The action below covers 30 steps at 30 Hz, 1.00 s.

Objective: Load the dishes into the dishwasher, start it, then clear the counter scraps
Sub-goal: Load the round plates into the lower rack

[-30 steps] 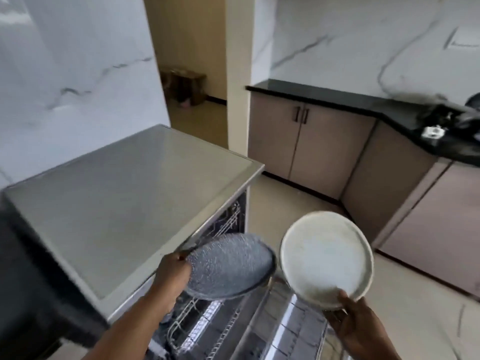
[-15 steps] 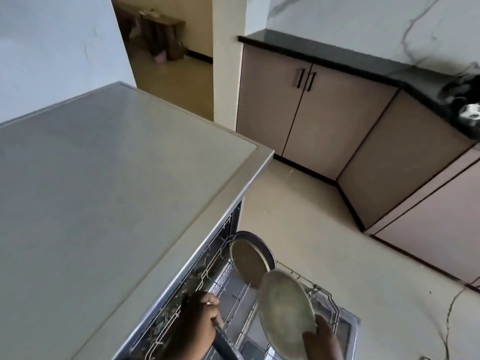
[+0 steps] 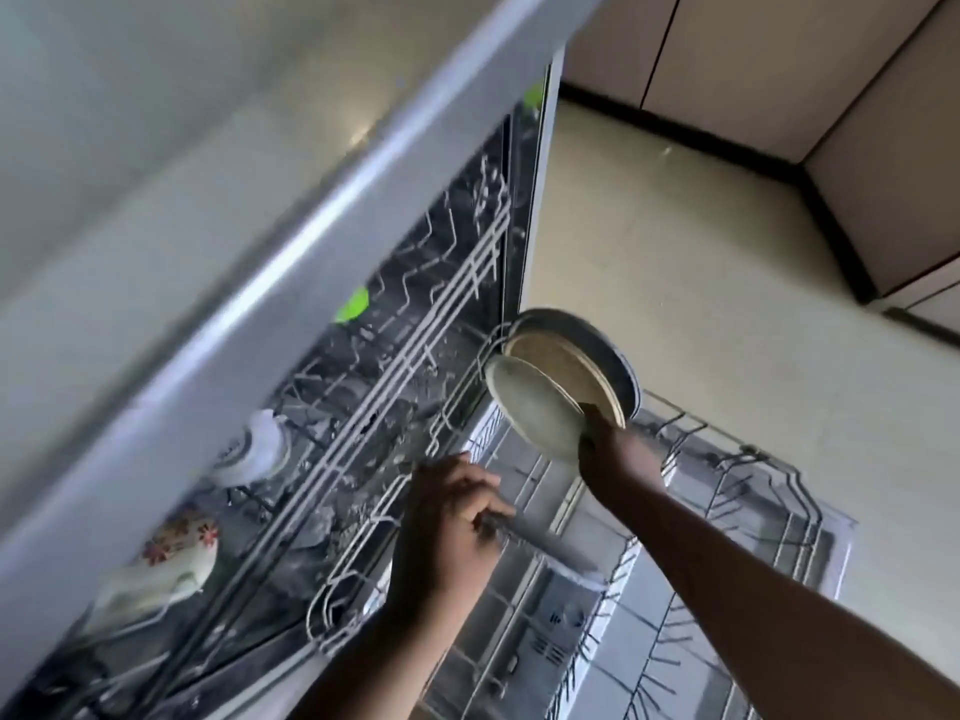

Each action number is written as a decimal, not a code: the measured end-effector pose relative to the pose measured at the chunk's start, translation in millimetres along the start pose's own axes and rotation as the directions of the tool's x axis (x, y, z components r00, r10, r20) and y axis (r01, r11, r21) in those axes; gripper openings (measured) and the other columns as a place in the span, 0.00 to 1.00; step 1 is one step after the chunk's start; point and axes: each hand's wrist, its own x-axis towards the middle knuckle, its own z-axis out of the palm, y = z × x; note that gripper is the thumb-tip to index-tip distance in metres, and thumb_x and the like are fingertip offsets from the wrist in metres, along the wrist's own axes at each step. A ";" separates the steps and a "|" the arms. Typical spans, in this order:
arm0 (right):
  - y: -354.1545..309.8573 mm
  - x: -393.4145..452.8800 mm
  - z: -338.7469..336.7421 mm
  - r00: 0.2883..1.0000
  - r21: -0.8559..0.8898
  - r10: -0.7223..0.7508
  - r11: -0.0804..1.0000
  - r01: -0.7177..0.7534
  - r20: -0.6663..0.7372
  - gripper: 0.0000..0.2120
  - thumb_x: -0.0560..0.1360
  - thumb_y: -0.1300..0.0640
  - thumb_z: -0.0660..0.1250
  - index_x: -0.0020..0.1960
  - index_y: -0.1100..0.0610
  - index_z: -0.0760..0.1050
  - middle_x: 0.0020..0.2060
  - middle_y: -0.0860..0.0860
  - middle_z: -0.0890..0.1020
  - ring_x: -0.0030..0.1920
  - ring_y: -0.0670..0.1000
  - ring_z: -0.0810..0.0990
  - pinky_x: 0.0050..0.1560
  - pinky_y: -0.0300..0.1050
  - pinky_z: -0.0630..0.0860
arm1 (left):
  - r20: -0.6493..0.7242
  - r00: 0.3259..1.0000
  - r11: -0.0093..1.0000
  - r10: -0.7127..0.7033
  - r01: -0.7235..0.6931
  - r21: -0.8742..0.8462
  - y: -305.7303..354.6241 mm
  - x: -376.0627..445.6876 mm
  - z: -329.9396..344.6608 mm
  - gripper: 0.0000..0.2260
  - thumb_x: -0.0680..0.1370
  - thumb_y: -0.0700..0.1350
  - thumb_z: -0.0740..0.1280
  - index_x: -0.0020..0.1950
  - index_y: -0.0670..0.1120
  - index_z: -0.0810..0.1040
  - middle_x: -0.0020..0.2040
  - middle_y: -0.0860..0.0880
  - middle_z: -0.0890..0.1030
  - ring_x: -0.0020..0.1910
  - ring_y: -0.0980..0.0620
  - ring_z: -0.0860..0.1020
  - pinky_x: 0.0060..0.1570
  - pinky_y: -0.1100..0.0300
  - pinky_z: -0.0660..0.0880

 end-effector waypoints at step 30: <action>-8.9 -81.5 41.7 0.956 0.200 -0.241 0.941 0.273 -0.168 0.21 0.79 0.60 0.61 0.67 0.42 0.69 0.45 0.55 0.84 0.38 0.60 0.83 0.35 0.44 0.71 | 0.064 0.998 0.992 -0.018 0.010 0.123 -34.9 -12.0 23.1 0.27 0.76 0.49 0.62 0.75 0.48 0.61 0.77 0.43 0.60 0.77 0.42 0.52 0.75 0.47 0.53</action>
